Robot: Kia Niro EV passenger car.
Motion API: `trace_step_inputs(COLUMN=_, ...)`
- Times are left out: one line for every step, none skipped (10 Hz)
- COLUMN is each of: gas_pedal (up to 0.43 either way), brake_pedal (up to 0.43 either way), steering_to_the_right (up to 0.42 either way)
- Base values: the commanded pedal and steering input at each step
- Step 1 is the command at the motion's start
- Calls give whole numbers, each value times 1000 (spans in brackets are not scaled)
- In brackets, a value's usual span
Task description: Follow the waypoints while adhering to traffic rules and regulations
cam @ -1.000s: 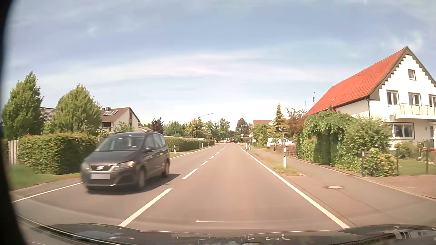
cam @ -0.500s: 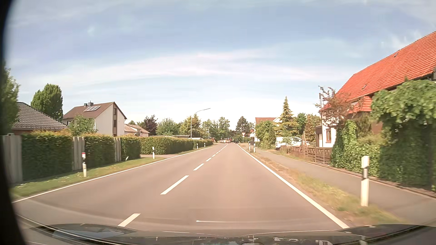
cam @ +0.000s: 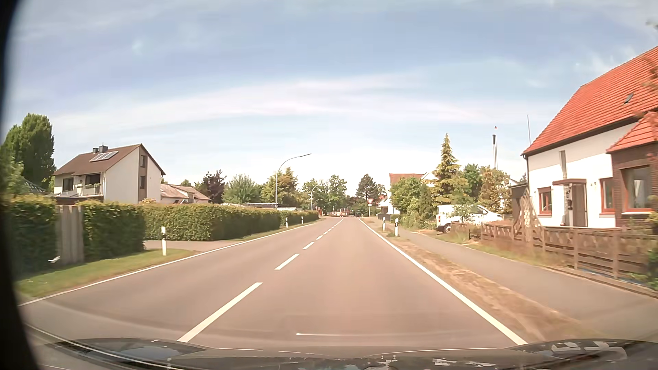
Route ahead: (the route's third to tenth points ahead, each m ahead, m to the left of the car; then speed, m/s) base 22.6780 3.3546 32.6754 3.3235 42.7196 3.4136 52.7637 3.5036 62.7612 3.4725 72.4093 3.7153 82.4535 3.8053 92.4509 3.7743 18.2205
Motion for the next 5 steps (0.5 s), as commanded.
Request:
trace_step_inputs(gas_pedal=0, brake_pedal=0, steering_to_the_right=-1)
trace_step_inputs(gas_pedal=0, brake_pedal=0, steering_to_the_right=-1)
trace_step_inputs(gas_pedal=0, brake_pedal=0, steering_to_the_right=-1)
trace_step_inputs(gas_pedal=0, brake_pedal=0, steering_to_the_right=-1)
trace_step_inputs(gas_pedal=0, brake_pedal=0, steering_to_the_right=-1)
